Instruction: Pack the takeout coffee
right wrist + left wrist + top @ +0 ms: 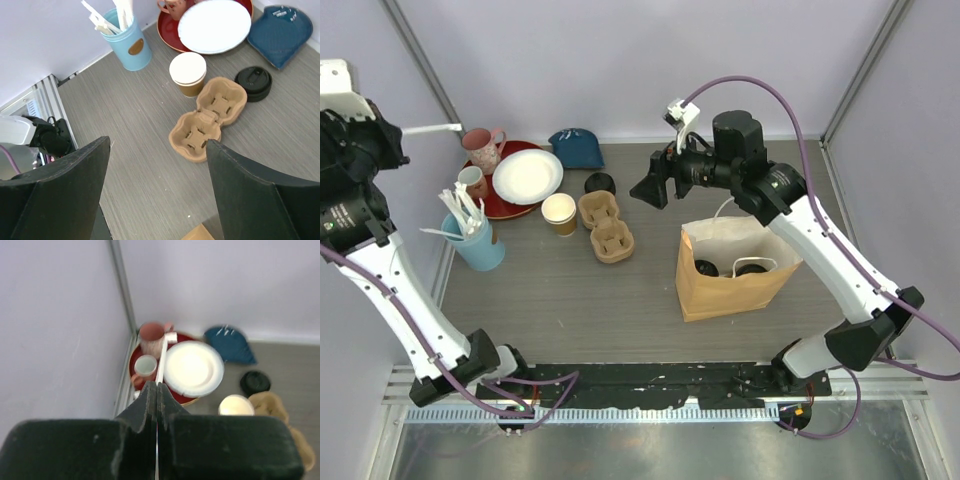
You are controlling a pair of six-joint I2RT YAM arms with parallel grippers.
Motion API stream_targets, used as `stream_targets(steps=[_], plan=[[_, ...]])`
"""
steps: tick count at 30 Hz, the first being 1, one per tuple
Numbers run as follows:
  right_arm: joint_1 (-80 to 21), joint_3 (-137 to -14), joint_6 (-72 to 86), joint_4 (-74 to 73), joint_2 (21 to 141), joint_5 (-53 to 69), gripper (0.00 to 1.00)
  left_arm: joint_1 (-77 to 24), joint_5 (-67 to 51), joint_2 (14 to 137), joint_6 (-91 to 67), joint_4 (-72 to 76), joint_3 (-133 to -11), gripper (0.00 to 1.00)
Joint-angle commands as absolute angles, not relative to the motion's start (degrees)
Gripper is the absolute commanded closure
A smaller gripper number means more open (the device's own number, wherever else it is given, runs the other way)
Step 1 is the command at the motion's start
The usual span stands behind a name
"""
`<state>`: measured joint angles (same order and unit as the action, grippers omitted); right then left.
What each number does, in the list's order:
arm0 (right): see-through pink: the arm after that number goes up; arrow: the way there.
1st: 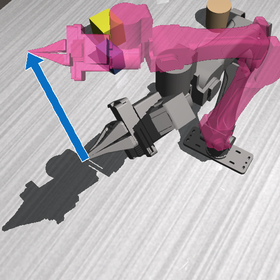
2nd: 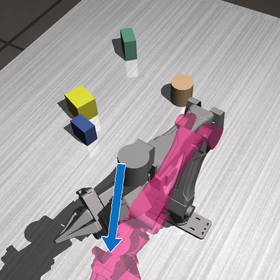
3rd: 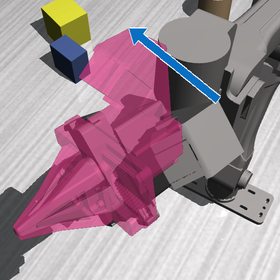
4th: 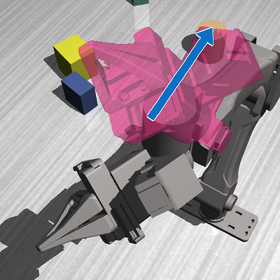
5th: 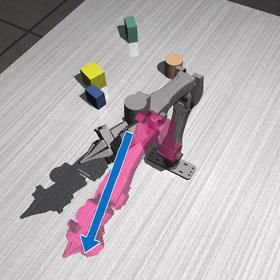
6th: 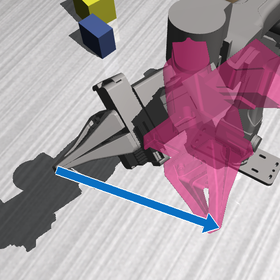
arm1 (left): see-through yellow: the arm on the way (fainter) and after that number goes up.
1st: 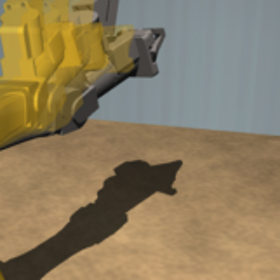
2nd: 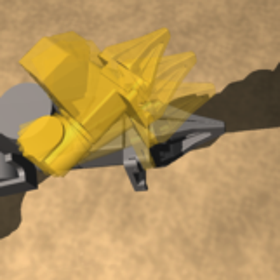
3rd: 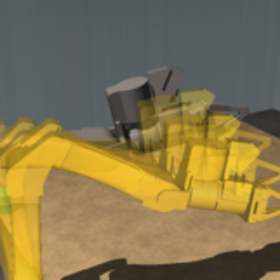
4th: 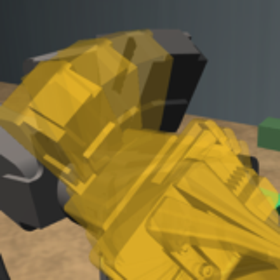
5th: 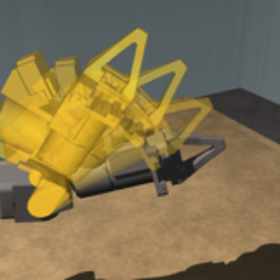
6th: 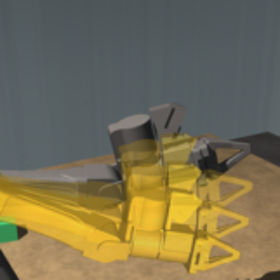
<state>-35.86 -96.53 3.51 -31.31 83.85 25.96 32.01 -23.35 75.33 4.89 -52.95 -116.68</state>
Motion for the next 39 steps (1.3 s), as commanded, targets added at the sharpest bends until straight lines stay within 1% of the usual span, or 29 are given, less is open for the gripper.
stream_targets(steps=[1, 3, 5, 6, 8, 11, 12, 13, 15, 16, 17, 20, 23, 28, 31, 33, 34, 35, 36, 37, 38, 39], plan=[[-36.4, -96.5, 2.2, -23.7, 80.6, 30.6, 0.18, 32.0, -32.1, 76.8, -3.2, -53.8, -128.0, 1.0], [-36.4, -95.9, 1.6, -21.9, 79.9, 31.7, 0.18, 32.0, -36.5, 77.3, -6.2, -54.1, -132.1, 1.0], [-36.6, -95.4, 1.0, -18.7, 78.6, 32.8, 0.17, 31.9, -41.5, 77.4, -9.7, -52.1, -132.8, 1.0], [-36.7, -95.3, 0.6, -17.5, 78.1, 33.0, 0.17, 31.2, -47.5, 77.2, -14.5, -50.9, -131.6, 1.0], [-37.3, -94.9, 0.2, -13.5, 76.8, 32.5, 0.17, 27.7, -51.2, 76.6, -17.8, -48.8, -129.1, 1.0], [-39.5, -94.6, -2.5, -9.0, 75.5, 28.2, 0.18, 20.3, -52.6, 75.9, -17.9, -50.8, -125.0, 1.0], [-40.4, -94.9, -4.5, -8.3, 75.5, 26.5, 0.18, 17.8, -49.9, 76.3, -15.1, -52.4, -124.1, 1.0], [-41.6, -95.4, -6.0, -8.3, 76.2, 23.0, 0.18, 11.4, -46.4, 76.6, -12.2, -54.7, -124.3, 1.0], [-45.9, -98.5, -8.9, -9.8, 77.9, 19.5, 0.19, 3.9, -38.9, 77.1, -8.8, -59.9, -124.0, 1.0], [-47.4, -100.1, -13.1, -13.2, 79.2, 17.8, 0.19, 1.0, -37.6, 77.6, -6.8, -60.9, -123.9, 1.0], [-50.7, -103.7, -15.2, -15.2, 82.0, 14.7, 0.19, -4.9, -36.7, 78.0, -6.2, -62.8, -124.1, 1.0], [-54.3, -109.4, -21.2, -21.7, 86.9, 9.9, 0.18, -11.4, -34.9, 78.7, -4.7, -64.1, -123.8, 1.0], [-56.0, -111.7, -23.4, -24.2, 88.9, 7.8, 0.18, -15.0, -35.6, 78.9, -3.8, -64.3, -123.4, 1.0], [-56.2, -112.1, -26.9, -27.3, 91.7, 3.8, 0.18, -16.3, -36.3, 79.4, -2.6, -65.0, -124.3, 1.0], [-56.3, -111.7, -27.7, -27.8, 92.4, 2.4, 0.22, -16.3, -37.0, 79.4, -2.3, -65.2, -124.5, 1.0], [-56.3, -111.4, -27.9, -27.8, 92.5, 2.3, 0.3, -16.3, -38.1, 79.5, -2.2, -65.6, -124.4, 1.0], [-56.3, -111.4, -27.9, -27.8, 92.5, 2.3, 0.39, -16.3, -38.4, 79.5, -2.2, -65.8, -124.4, 1.0], [-56.2, -111.4, -27.7, -27.6, 92.5, 1.9, 0.71, -16.5, -38.5, 79.5, -2.1, -65.8, -124.5, 1.0], [-56.2, -111.4, -26.6, -27.1, 92.5, 1.5, 0.84, -16.4, -38.0, 79.5, -1.8, -65.9, -124.4, 1.0], [-56.2, -111.0, -26.5, -26.9, 92.1, 0.8, 0.93, -16.4, -37.5, 79.5, -1.6, -65.9, -124.4, 1.0], [-56.3, -110.8, -26.3, -26.7, 91.8, 0.7, 0.99, -16.3, -37.0, 79.4, -1.3, -65.9, -124.2, 1.0], [-56.3, -110.7, -25.8, -26.6, 91.5, 0.8, 0.99, -16.4, -35.6, 79.3, -1.1, -65.8, -124.1, 1.0]])
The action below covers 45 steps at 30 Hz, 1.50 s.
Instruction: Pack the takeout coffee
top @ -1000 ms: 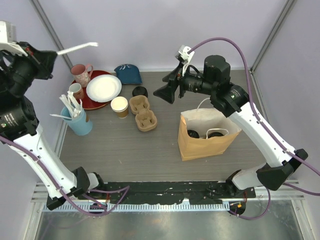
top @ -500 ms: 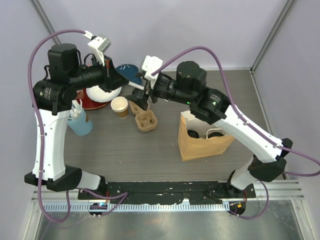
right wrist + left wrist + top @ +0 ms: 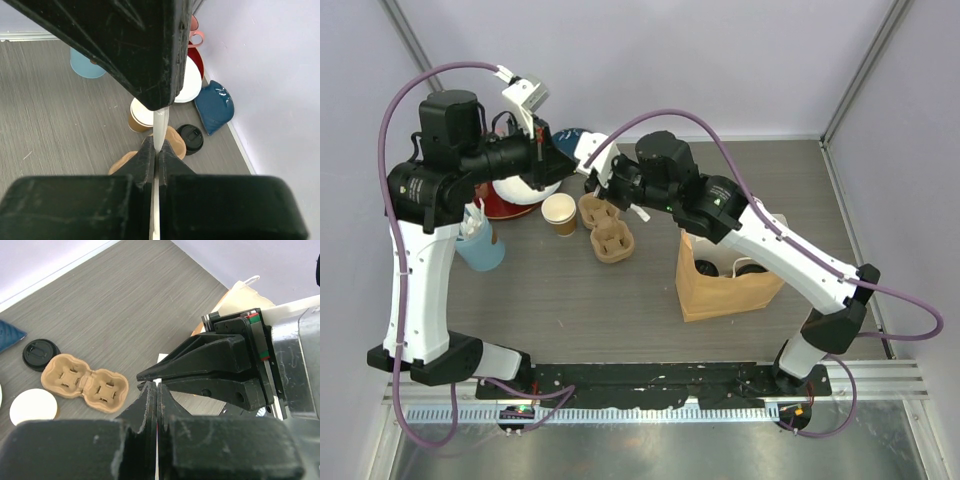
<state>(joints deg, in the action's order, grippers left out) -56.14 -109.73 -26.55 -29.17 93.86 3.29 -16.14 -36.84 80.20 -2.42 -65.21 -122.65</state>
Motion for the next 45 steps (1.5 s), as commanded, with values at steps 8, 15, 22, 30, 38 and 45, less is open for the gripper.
stream_targets(steps=[8, 15, 22, 30, 38, 45], plan=[[-56.0, -113.1, -17.1, -33.0, 86.4, -5.4, 0.99, -16.3, -22.1, 77.1, 2.4, -62.7, -123.7, 0.0], [-54.6, -112.5, -11.0, -44.2, 76.5, -4.8, 0.99, -14.4, -14.1, 76.2, 5.0, -62.8, -122.3, 0.0], [-50.7, -97.8, -9.2, -43.9, 68.6, -8.3, 0.99, -11.8, -14.2, 75.9, 4.7, -59.4, -114.4, 0.0], [-45.9, -83.9, -12.6, -39.6, 61.6, -3.3, 0.99, -8.8, -15.1, 75.5, 5.0, -57.7, -110.9, 0.0], [-43.9, -81.4, -16.4, -39.5, 59.2, -1.8, 0.38, -7.8, -15.6, 75.1, 5.4, -57.3, -109.7, 0.0], [-43.9, -86.9, -16.2, -40.0, 60.1, 1.9, 0.34, -5.4, -14.6, 74.5, 6.4, -56.6, -107.2, 0.0]])
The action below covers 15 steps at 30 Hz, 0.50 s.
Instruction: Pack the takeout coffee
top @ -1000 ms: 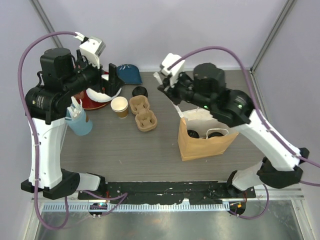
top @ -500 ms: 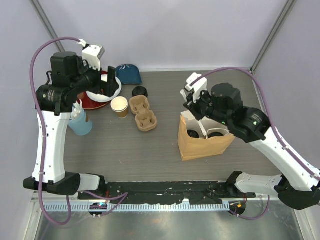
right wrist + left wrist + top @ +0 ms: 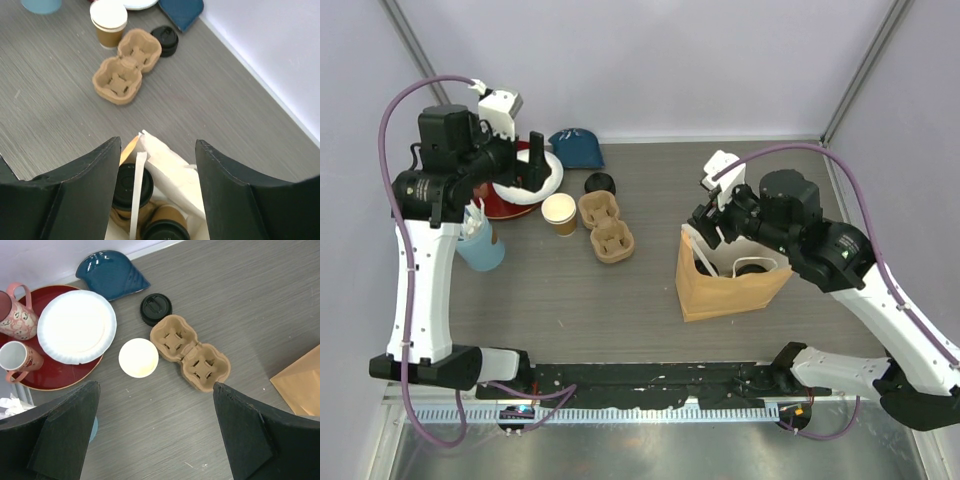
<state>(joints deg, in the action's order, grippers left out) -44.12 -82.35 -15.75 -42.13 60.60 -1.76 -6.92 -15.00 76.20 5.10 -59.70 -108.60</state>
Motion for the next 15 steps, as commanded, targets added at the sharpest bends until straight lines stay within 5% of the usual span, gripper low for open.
stream_targets(steps=[1, 6, 12, 15], plan=[[-43.9, -87.3, -15.9, -39.8, 60.4, 2.5, 0.34, -4.0, -14.6, 74.5, 6.6, -56.4, -106.5, 0.0], [-43.9, -88.5, -14.2, -37.0, 61.0, 6.7, 0.33, 5.2, -13.7, 75.1, 7.4, -53.3, -100.6, 0.01], [-43.9, -90.1, -13.8, -35.4, 63.8, 10.6, 0.34, 15.9, -12.0, 76.8, 9.0, -51.9, -97.0, 0.33], [-43.9, -90.4, -14.5, -35.2, 65.2, 10.6, 0.34, 19.6, -9.2, 76.7, 9.2, -48.6, -93.8, 0.39]])
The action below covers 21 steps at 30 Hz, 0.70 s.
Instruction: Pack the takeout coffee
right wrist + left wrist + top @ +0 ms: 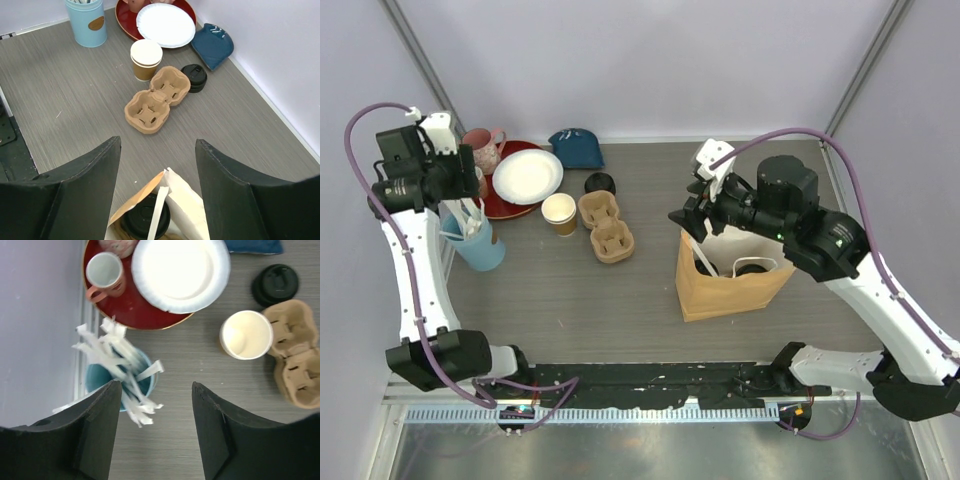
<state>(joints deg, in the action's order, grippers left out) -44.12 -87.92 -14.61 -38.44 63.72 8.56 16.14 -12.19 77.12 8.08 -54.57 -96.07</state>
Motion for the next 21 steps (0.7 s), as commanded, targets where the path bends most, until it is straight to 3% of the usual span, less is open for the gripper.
stream_targets(steps=[1, 6, 10, 16, 21], plan=[[-43.9, -90.6, -14.5, -35.3, 65.5, 10.8, 0.34, 22.2, -9.4, 76.6, 8.9, -48.1, -92.4, 0.42], [-43.9, -92.7, -14.4, -36.0, 68.1, 11.5, 0.34, 31.0, -14.9, 75.5, 6.8, -42.9, -87.2, 0.45], [-43.9, -93.2, -14.1, -35.4, 68.9, 11.8, 0.34, 33.6, -12.4, 75.6, 8.2, -41.9, -83.2, 0.45], [-43.9, -94.2, -14.0, -35.8, 70.5, 12.9, 0.34, 40.1, -12.7, 73.6, 5.7, -32.5, -74.9, 0.22], [-43.9, -94.6, -14.2, -36.5, 71.0, 13.3, 0.34, 40.3, -14.6, 78.0, 5.5, -32.8, -74.6, 0.18]])
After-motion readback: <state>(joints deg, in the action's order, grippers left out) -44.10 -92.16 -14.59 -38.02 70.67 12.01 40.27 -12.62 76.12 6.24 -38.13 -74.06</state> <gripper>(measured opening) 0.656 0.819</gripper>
